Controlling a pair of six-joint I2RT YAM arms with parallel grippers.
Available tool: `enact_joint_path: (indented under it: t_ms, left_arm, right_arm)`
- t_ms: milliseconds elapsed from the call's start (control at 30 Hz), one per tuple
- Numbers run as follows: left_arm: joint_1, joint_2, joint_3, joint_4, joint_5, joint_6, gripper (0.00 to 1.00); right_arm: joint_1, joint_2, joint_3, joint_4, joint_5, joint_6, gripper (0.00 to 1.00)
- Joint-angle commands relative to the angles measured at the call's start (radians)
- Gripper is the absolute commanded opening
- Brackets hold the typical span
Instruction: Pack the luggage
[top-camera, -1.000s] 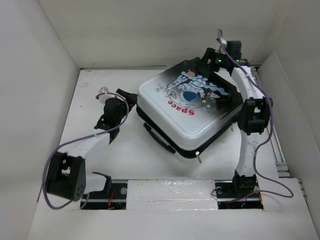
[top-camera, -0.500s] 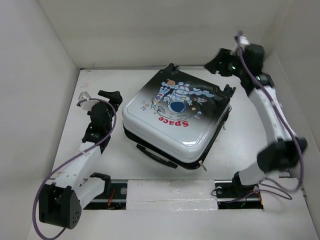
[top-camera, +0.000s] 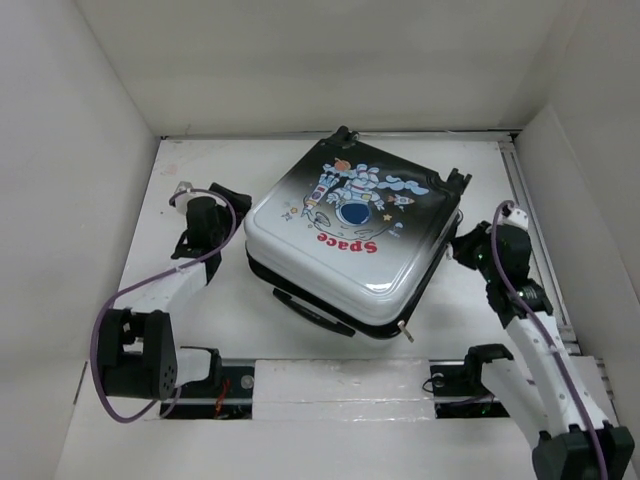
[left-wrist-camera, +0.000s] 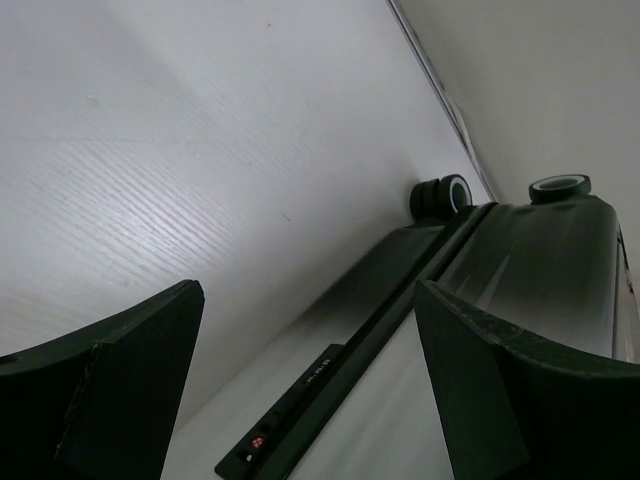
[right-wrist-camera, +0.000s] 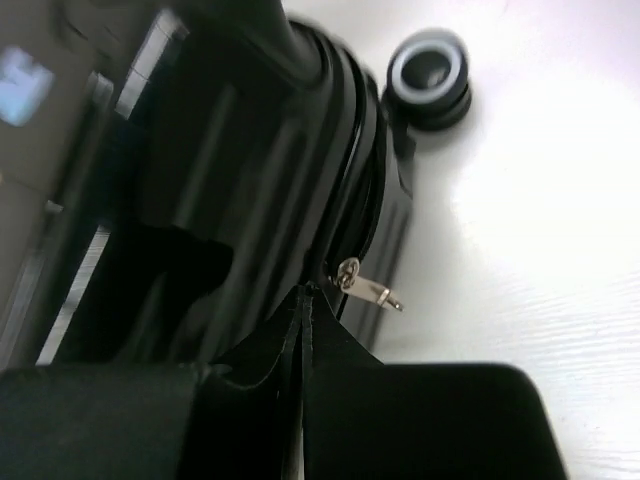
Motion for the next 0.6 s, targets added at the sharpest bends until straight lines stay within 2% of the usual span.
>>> enact_joint_path:
  t_ms: [0,67,167,233,267,433,567]
  left_arm:
    - [0.003,0.003,0.002,0.097,0.103,-0.007,0.82]
    - [-0.01,0.012,-0.007,0.108,0.117,-0.007,0.82]
    - [-0.039,0.032,-0.019,0.108,0.147,-0.007,0.81]
    - [-0.039,0.041,-0.048,0.149,0.175,-0.007,0.81]
    - [-0.039,0.041,-0.048,0.149,0.175,-0.007,0.81]
    - [-0.039,0.112,-0.004,0.186,0.239,-0.05,0.8]
    - [-0.062,0.144,0.073,0.211,0.249,-0.081,0.8]
  right_arm:
    - [0.0,0.159,-0.004,0.163,-0.133,-0.002,0.0]
    - [0.03,0.289,0.059,0.272,-0.286,-0.026,0.0]
    - [0.116,0.514,0.169,0.339,-0.347,-0.059,0.0]
    - [0.142,0.632,0.32,0.375,-0.359,-0.071,0.0]
    - [0.143,0.666,0.321,0.388,-0.359,-0.071,0.0]
    - [0.155,0.866,0.575,0.453,-0.444,-0.004,0.0]
    - [0.155,0.992,0.657,0.516,-0.499,0.068,0.0]
